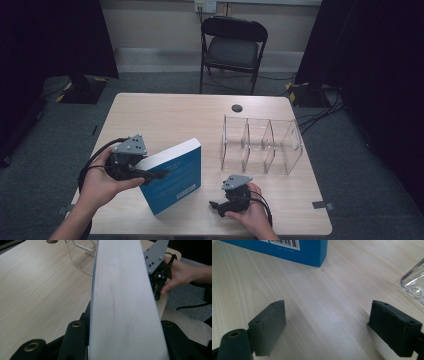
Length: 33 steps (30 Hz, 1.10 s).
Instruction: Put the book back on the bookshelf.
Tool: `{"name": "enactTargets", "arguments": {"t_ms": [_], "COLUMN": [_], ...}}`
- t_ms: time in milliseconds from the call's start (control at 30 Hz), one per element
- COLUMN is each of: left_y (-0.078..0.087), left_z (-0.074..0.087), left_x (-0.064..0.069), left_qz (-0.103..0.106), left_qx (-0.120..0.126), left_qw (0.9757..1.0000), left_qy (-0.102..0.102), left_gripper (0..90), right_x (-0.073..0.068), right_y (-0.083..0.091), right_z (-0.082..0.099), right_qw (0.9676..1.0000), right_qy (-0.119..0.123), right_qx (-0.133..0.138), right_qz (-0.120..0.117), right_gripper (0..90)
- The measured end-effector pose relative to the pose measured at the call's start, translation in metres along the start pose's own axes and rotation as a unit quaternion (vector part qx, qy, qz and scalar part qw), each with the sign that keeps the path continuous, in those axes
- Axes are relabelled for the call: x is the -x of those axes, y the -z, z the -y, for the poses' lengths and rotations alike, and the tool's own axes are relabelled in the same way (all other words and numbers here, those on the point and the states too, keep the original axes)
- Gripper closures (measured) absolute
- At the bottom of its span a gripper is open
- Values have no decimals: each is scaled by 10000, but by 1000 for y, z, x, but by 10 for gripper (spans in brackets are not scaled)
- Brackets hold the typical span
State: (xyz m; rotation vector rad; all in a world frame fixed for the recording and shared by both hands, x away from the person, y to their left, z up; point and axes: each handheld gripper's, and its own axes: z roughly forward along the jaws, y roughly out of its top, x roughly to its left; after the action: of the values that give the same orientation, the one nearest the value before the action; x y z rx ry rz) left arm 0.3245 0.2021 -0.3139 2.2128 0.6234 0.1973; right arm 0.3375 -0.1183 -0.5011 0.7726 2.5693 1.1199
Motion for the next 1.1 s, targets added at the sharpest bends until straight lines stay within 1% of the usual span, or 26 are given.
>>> {"name": "enactTargets", "arguments": {"t_ms": [133,167,200,267,400,433,467,533,567,600,633,667,700,767,800,900,933,1067,1100], "left_y": [0,1,1,2,5,5,5,6,6,7,7,7,7,8,8,6,6,3,2], "left_z": [0,0,1,2,6,8,9,14,16,19,21,24,25,28,30,35,37,47,50], "left_x": [1,1,1,1,1,1,1,0,0,0,-1,0,0,1,1,1,1,-1,-1], "left_qz": [-50,-52,-123,-168,-203,-197,-204,-237,-208,-216,-198,-203,-231,-252,-261,-240,-265,-211,-184], "left_qx": [4,-2,15,145,173,228,201,230,222,210,286,283,337,300,357,316,277,462,519], "left_qw": [10000,10000,9999,9997,9996,9995,9996,9994,9995,9995,9994,9994,9991,9992,9990,9992,9993,9985,9981], "left_qy": [-6,-62,-81,-65,-103,-81,-76,-87,-35,-32,12,85,75,53,64,48,52,227,276], "left_gripper": [588,585,579,562,536,529,518,496,506,506,505,507,504,508,504,504,501,496,496], "right_x": [0,0,0,0,0,0,0,0,0,0,0,-1,-1,-1,-1,3,4,4,4], "right_y": [0,0,0,0,0,0,0,0,0,0,0,0,0,1,2,5,6,11,12], "right_z": [0,0,0,0,0,0,0,0,0,0,0,0,-1,-2,-3,-4,-5,-8,-10], "right_qw": [10000,10000,10000,10000,10000,10000,10000,10000,10000,10000,10000,10000,10000,9999,9998,9994,9991,9988,9985], "right_qy": [1,-1,-3,-2,-29,-11,-17,-24,-25,-42,-43,-59,-71,-83,-120,-261,-297,-112,-74], "right_qx": [1,1,2,1,11,7,13,14,10,11,15,12,-6,-80,-127,-158,-220,-363,-398], "right_qz": [1,0,-1,1,1,12,-3,1,20,20,23,39,49,45,40,-155,-204,-298,-379], "right_gripper": [131,131,131,132,137,137,138,137,138,138,140,141,142,169,181,185,193,195,194]}}
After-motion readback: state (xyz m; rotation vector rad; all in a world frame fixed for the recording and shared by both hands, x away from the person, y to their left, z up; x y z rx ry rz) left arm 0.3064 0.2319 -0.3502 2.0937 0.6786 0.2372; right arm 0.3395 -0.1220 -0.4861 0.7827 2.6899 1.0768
